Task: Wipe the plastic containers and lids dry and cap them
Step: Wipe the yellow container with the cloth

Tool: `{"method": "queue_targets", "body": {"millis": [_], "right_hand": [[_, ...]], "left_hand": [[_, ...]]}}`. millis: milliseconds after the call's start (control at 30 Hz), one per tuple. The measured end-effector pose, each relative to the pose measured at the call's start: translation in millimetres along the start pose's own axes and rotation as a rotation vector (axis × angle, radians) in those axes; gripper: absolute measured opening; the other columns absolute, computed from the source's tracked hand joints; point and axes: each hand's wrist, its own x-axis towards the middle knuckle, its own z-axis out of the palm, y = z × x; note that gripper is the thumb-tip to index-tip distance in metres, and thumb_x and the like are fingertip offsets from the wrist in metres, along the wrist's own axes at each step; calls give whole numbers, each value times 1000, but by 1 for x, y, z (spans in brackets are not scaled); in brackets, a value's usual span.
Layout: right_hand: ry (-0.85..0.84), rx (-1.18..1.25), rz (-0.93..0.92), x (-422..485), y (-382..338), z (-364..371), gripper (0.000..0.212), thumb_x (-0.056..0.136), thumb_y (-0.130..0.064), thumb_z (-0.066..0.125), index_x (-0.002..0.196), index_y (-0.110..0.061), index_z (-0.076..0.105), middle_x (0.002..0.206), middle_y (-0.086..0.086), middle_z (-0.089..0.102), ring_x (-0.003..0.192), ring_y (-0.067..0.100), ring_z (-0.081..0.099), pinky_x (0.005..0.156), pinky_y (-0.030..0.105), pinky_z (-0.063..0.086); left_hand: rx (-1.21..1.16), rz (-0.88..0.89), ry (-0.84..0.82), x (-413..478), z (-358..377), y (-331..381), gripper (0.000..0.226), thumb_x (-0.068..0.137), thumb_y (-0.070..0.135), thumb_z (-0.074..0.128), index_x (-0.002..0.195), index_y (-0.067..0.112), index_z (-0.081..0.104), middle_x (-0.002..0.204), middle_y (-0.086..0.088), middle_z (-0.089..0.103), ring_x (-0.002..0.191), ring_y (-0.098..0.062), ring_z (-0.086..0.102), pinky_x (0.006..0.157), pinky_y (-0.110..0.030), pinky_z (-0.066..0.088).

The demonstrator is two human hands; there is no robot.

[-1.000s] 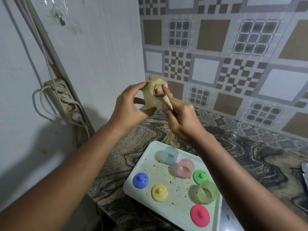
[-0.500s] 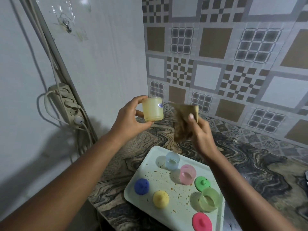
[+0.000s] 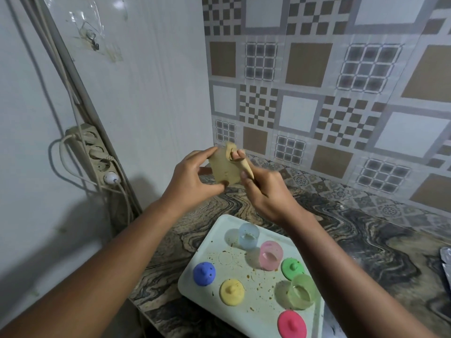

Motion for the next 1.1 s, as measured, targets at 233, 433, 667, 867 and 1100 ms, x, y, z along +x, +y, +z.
{"method": "queue_targets", "body": {"millis": [233, 433, 667, 867, 1100], "right_hand": [[-69, -18, -118, -20, 4, 10, 41, 105, -9, 51, 146, -3, 53, 128, 14, 69, 77, -31, 40, 82, -7, 27], [-155, 51, 41, -42, 25, 18, 23, 104, -27, 46, 107, -20, 69, 74, -5, 66, 59, 19, 56, 67, 40, 56], [301, 618, 312, -6, 4, -4, 46, 108, -25, 40, 100, 16, 58, 73, 10, 62, 59, 13, 59, 52, 22, 48], [101, 283, 221, 10, -11, -3, 31, 109, -25, 43, 94, -10, 64, 64, 16, 63, 54, 36, 62, 51, 51, 54], [0, -15, -79, -9, -2, 4, 45, 106, -11, 50, 150, -8, 46, 135, 24, 63, 91, 13, 64, 75, 7, 44]], "left_hand": [[63, -17, 56, 4, -6, -5, 86, 62, 12, 93, 138, 19, 53, 135, 1, 57, 106, -13, 67, 84, -33, 60], [79, 24, 33, 7, -15, -4, 81, 67, 11, 88, 138, 28, 53, 134, 4, 55, 112, -11, 63, 91, -10, 49], [68, -32, -62, 2, -8, 1, 88, 70, 10, 86, 145, 28, 46, 137, 6, 54, 102, -6, 67, 92, -21, 51], [48, 139, -48, 3, 6, 4, 85, 63, 12, 93, 140, 13, 56, 129, 1, 60, 102, -15, 68, 93, -37, 57], [4, 63, 51, -3, 4, 0, 79, 61, 12, 94, 132, 13, 61, 127, 4, 63, 98, -11, 70, 87, -22, 56]]}}
